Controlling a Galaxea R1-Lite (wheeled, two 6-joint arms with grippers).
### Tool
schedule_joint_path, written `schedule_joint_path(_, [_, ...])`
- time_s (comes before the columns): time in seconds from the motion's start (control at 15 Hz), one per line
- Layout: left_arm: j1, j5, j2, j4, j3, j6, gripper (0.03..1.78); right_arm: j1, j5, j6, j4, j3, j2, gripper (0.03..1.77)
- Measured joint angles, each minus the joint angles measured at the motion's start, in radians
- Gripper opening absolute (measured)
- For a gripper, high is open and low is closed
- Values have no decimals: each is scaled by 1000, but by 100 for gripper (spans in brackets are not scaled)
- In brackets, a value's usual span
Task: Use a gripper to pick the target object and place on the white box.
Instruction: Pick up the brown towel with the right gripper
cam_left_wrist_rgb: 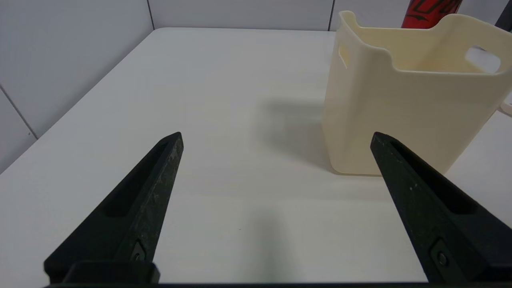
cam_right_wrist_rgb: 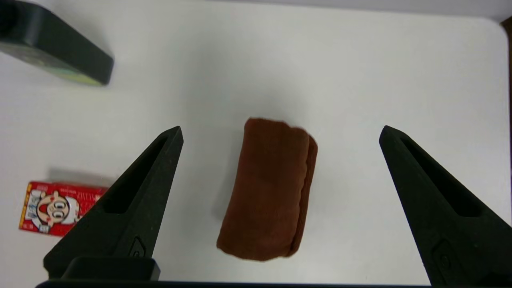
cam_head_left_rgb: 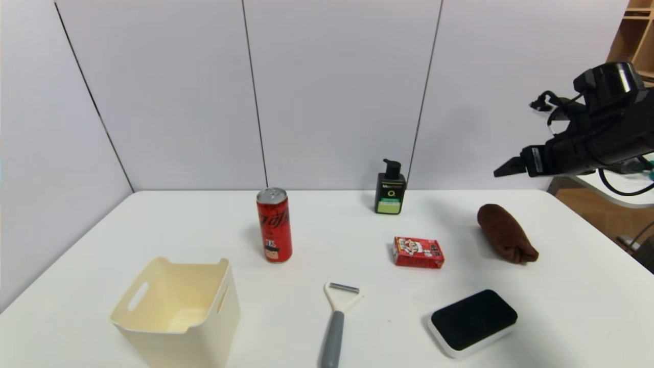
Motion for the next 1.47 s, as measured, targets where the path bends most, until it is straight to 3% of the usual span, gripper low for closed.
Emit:
schedule_joint_path(0.27, [0, 0, 0, 0, 0, 0, 169, 0, 26, -1, 180, -2, -7, 170])
schedule_joint_path(0.53, [0, 0, 0, 0, 0, 0, 169, -6, 47, 3, 247, 8, 7, 170])
schedule_joint_path(0.93, [0, 0, 0, 0, 0, 0, 169, -8, 19, 5, 230, 7, 79, 170])
schedule_joint_path(1.27, [0, 0, 0, 0, 0, 0, 169, -3, -27, 14, 101, 5, 162, 170])
schedule_joint_path(1.47, [0, 0, 0, 0, 0, 0, 169, 8, -30, 11, 91, -3, 207, 170])
